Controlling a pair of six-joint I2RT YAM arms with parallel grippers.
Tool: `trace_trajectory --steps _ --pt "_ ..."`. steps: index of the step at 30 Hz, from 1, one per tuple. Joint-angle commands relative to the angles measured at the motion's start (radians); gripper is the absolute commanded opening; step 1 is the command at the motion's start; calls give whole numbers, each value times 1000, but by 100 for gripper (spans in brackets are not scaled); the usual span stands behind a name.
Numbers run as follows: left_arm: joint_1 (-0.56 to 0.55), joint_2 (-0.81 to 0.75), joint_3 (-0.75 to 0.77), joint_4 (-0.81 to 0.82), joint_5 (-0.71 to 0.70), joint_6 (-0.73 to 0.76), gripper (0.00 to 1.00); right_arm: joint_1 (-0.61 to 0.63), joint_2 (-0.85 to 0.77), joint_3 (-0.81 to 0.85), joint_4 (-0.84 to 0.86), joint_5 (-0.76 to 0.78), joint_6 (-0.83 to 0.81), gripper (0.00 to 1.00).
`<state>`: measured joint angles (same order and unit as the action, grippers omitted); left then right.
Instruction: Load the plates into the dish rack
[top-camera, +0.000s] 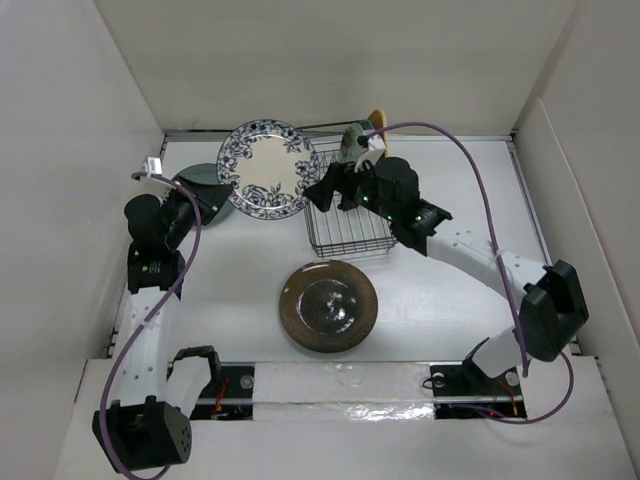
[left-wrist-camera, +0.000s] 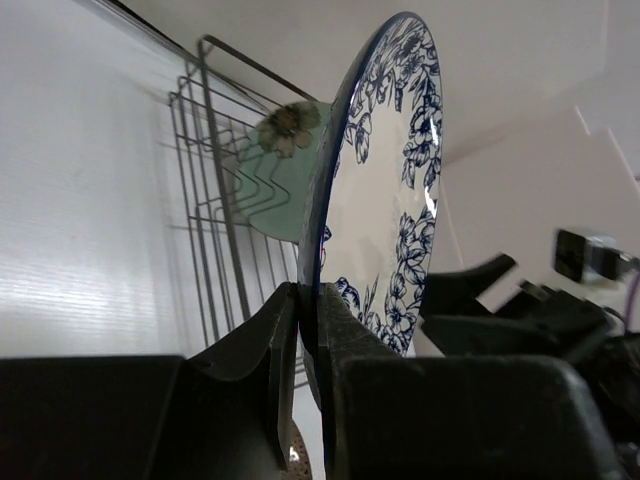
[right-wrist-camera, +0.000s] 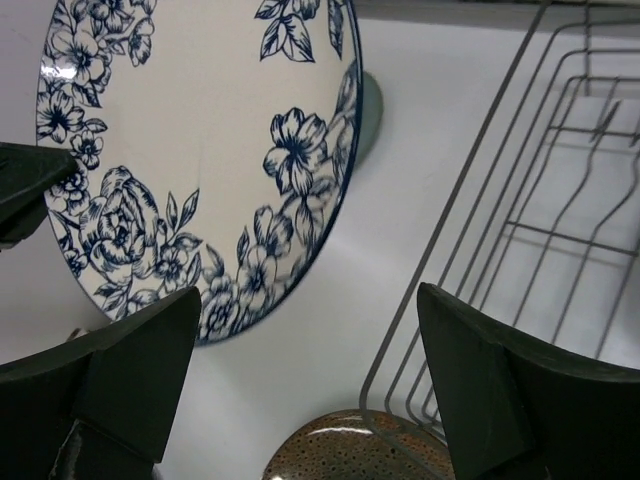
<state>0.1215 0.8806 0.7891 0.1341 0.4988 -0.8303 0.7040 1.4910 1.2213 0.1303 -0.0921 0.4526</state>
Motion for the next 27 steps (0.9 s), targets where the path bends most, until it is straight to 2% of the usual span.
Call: trace_trajectory --steps 1,7,8,10,12,16,19,20,23,24,25,27 --pt "-25 -28 29 262 121 -93 0 -29 49 30 126 -133 84 95" --pt "-46 -23 4 328 201 -154 0 -52 101 -20 252 -251 156 92" --pt "-46 -20 -5 349 211 -164 0 -52 100 -28 279 -247 161 87" --pt "-46 -12 -34 372 233 -185 0 -52 88 -57 316 -232 167 83" --pt "-46 -9 -62 374 233 -181 0 -52 80 -75 382 -222 181 72" --pt "-46 -5 -114 381 236 -173 0 -63 84 -140 546 -233 241 58" --pt "-46 -5 -133 351 241 -138 0 -72 97 -151 624 -230 287 35" --pt "-46 -5 -134 320 236 -126 0 -72 103 -149 637 -228 300 20" --pt "-46 4 -130 250 213 -76 0 -72 95 -157 644 -199 314 0" --pt "-46 15 -119 234 210 -46 11 -72 85 -155 635 -192 313 0" --pt "-46 20 -113 222 204 -30 34 -72 77 -149 617 -166 308 0" --pt "-46 24 -96 171 169 5 54 -72 46 -120 522 -129 279 0"
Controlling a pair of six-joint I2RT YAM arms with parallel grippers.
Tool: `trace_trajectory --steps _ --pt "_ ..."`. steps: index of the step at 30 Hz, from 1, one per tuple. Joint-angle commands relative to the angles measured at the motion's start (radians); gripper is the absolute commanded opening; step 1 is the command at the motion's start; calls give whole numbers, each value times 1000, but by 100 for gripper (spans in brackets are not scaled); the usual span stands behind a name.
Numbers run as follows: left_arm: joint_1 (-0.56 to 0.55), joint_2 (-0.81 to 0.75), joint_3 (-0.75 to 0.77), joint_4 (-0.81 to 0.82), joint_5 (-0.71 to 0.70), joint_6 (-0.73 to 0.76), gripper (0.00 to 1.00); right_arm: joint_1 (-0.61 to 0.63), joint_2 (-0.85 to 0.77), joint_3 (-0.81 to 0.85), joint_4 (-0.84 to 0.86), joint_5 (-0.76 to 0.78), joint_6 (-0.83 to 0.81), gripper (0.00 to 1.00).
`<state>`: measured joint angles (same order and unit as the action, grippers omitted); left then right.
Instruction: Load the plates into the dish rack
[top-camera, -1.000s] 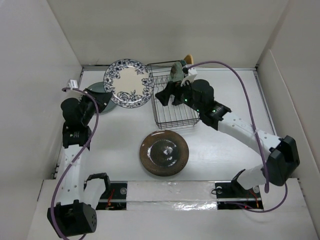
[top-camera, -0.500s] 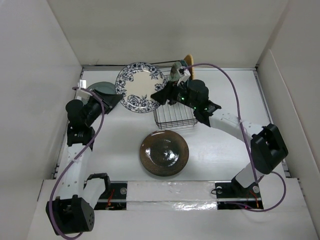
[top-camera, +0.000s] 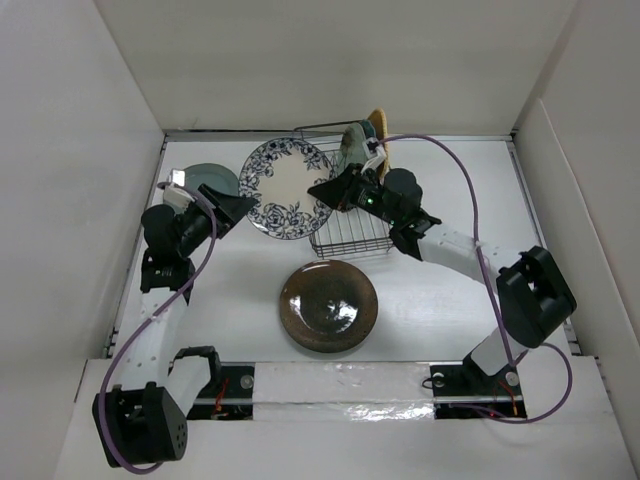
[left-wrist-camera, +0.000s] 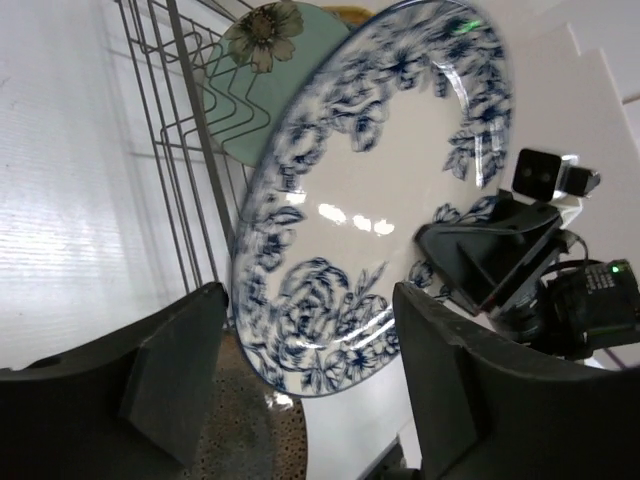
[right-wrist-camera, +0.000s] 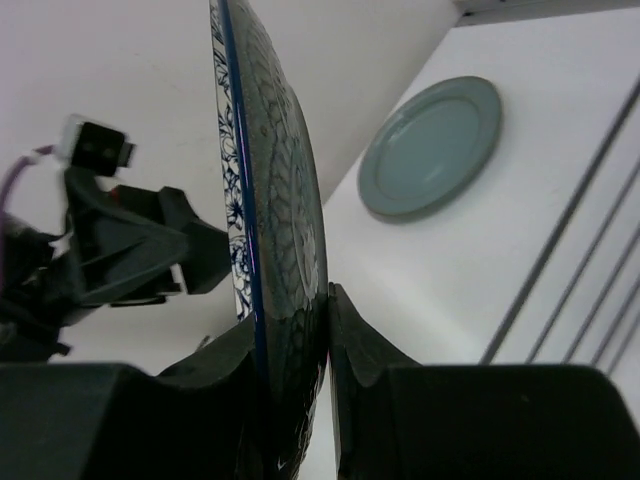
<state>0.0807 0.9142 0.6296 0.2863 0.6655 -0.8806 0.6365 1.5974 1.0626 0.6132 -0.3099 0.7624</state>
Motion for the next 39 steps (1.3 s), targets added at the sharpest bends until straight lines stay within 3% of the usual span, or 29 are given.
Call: trace_trajectory --steps 1,4,9,13,19,28,39 --pt "-6 -9 80 -1 -12 90 67 -4 -69 51 5 129 -47 0" --pt "-15 -3 107 -42 -50 133 74 -24 -97 126 -154 234 -116 0" --pt "-50 28 139 -84 -101 202 74 -49 -113 227 -329 397 -216 0" --pt "-74 35 139 -95 -86 232 67 -49 -74 368 -483 668 -339 0" --pt "-98 57 119 -78 -23 224 59 -31 65 603 -605 889 -533 0" --pt "-98 64 124 -79 -18 218 57 -31 266 856 -730 956 -693 0" --pt "-88 68 114 -69 -24 209 56 -21 334 838 -716 953 -704 0"
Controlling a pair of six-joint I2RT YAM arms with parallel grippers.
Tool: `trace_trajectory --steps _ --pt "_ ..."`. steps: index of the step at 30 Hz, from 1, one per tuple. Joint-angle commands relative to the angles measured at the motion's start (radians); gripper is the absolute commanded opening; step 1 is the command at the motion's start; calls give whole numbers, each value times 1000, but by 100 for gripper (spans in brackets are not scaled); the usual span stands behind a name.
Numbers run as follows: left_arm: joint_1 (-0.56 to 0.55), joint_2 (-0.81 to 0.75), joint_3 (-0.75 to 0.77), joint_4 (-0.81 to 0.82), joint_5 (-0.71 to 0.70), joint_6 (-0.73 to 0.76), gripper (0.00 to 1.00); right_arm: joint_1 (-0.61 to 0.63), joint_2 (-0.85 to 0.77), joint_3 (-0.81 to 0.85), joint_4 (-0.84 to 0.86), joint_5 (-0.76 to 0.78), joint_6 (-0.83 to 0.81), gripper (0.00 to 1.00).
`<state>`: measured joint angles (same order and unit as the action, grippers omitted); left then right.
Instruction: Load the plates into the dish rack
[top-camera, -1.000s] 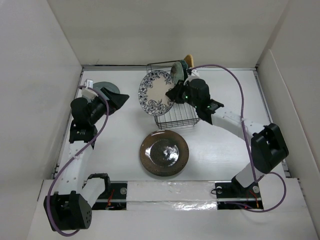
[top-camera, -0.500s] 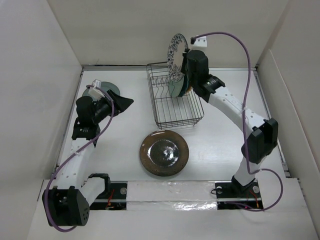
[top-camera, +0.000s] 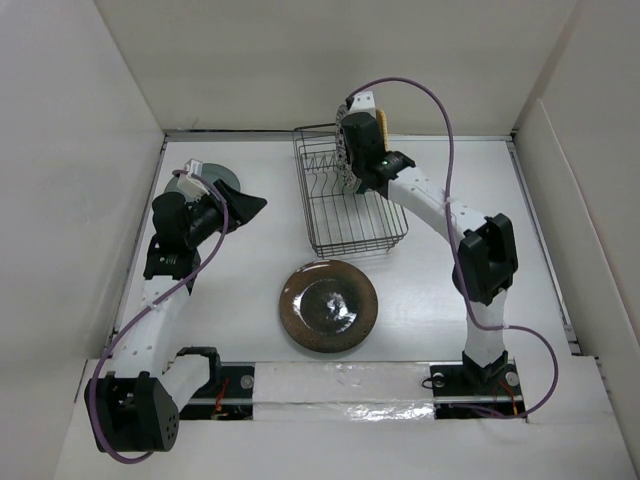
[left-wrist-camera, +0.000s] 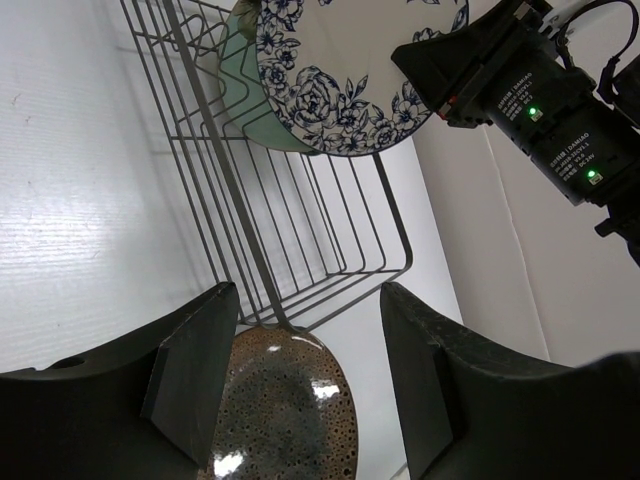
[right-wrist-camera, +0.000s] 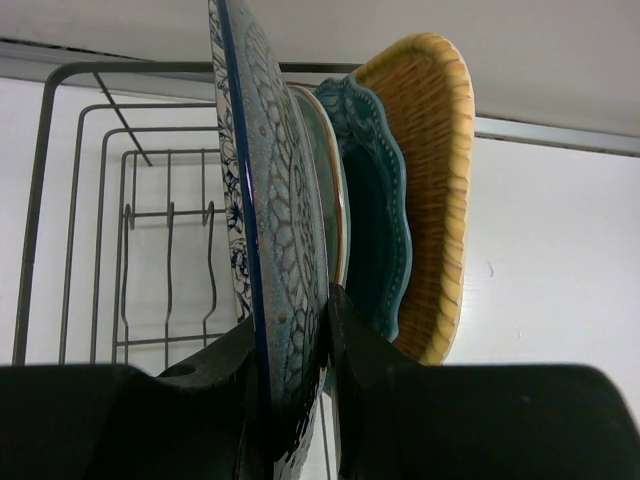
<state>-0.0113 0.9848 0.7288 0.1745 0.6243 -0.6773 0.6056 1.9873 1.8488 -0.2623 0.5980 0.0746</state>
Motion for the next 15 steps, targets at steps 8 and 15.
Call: trace_trajectory --steps 8,15 --pt "13 0 11 46 9 1 55 10 -5 32 153 3 30 0" --pt "43 -8 4 31 -49 4 54 10 31 -5 157 -20 112 0"
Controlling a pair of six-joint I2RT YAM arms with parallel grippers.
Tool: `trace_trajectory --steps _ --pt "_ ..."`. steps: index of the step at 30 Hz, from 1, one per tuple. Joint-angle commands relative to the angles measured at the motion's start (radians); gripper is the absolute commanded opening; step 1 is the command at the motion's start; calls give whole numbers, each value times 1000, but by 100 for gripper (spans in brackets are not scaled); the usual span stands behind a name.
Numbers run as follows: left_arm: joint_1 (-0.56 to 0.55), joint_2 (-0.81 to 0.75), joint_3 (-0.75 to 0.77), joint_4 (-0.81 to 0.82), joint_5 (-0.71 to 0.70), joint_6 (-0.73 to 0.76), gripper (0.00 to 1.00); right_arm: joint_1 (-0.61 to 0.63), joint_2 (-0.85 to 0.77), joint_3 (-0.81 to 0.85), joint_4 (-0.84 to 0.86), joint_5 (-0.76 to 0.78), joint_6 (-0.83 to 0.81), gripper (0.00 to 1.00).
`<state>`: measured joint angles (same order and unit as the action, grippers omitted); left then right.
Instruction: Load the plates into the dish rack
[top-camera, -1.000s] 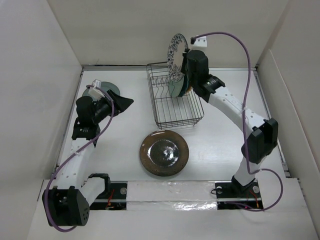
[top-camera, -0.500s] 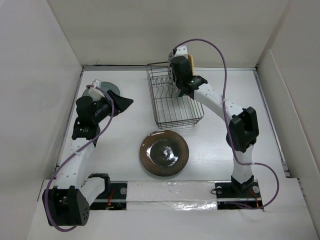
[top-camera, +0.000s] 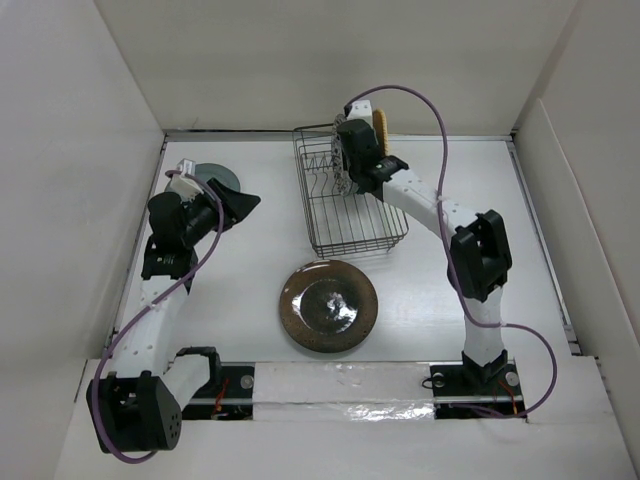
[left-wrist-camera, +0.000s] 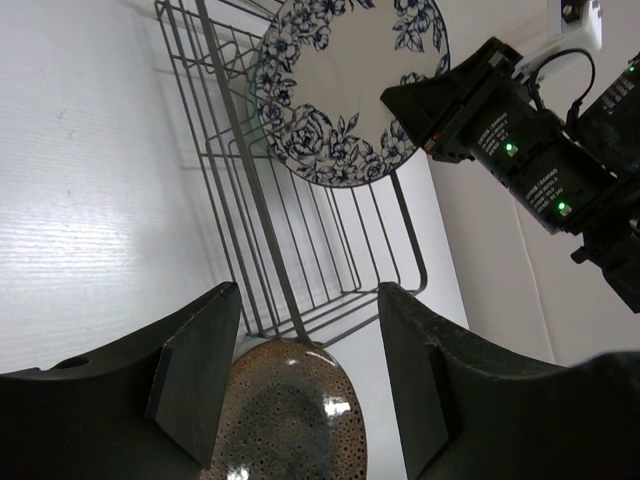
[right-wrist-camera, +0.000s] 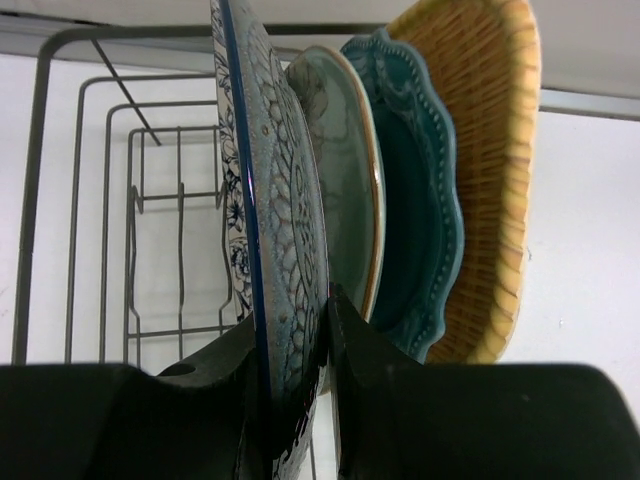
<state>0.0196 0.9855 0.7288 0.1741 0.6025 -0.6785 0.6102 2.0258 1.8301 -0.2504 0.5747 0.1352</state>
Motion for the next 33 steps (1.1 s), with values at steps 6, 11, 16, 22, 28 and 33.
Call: trace_trajectory --steps 6,11,16,22,28,33 --pt "13 -7 15 -11 -110 20 55 -4 7 -5 135 -15 98 0" --pt "13 -17 8 -15 -162 17 63 -4 -13 -32 114 -15 135 35" --pt "13 -25 15 -50 -270 22 63 -13 -65 -51 115 -49 139 62" --pt "22 -5 -21 -44 -380 -59 60 -13 -217 -84 137 -85 112 83" --pt "81 88 -6 -76 -544 -156 56 -13 -475 -279 218 -150 64 89" --pt "164 194 9 -87 -593 -211 54 -13 -691 -529 325 -203 84 89"
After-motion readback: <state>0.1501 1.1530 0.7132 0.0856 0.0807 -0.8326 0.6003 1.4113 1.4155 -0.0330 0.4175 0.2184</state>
